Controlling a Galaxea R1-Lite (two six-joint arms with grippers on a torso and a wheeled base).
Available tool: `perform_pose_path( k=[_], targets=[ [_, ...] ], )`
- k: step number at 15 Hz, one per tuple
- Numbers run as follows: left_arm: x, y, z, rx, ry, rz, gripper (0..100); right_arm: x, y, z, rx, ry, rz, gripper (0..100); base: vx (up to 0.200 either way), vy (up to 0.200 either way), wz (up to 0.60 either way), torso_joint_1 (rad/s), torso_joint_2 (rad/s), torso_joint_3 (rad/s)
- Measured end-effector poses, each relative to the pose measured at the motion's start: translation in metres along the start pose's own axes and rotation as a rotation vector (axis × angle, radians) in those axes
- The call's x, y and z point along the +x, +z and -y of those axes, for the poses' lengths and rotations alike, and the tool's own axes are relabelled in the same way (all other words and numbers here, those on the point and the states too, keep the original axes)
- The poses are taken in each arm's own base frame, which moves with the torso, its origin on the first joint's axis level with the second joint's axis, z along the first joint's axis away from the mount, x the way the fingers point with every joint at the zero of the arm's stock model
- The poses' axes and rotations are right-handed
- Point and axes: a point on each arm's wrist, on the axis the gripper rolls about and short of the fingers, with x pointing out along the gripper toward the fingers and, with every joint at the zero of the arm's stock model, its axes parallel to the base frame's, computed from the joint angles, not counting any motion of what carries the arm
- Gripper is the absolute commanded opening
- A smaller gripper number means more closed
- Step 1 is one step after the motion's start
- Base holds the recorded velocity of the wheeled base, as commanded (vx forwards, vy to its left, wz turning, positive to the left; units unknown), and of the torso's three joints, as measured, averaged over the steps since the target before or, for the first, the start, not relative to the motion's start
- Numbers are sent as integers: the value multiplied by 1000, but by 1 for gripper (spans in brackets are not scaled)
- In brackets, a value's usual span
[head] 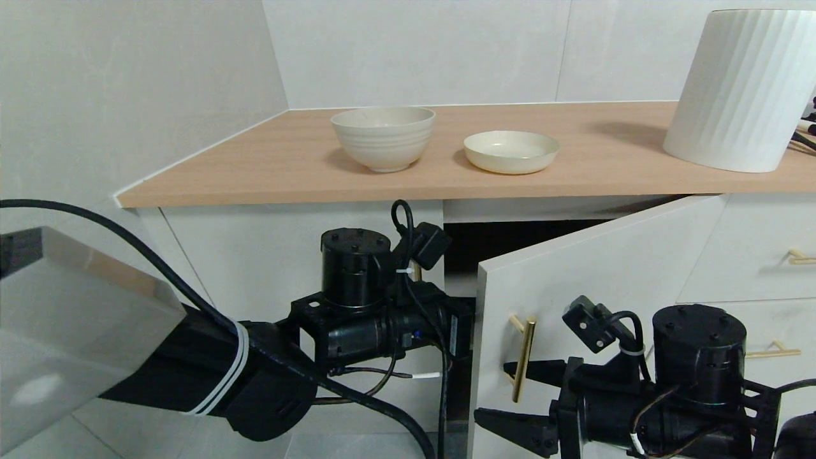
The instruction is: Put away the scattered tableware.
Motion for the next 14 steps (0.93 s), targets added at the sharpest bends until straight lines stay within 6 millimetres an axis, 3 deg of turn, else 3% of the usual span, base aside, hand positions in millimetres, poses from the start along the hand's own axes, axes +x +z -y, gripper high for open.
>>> perform_pose_path(
  k=[4,8,11,14],
  targets=[
    [3,-2,-1,-3,1,-2,0,-5,9,15,5,-74,45,100,0,0,0,0,0,0],
    [2,-1,-1,-9,9,-1,0,-27,26,39,7,-205,143,100,0,0,0,0,0,0],
    [2,-3,2,-11,-15,-16,0,-51,32,33,-4,-269,147,100,0,0,0,0,0,0],
    [2,-2,3,-21,-29,-15,0,-77,19,22,-42,-510,49,100,0,0,0,0,0,0]
  ],
)
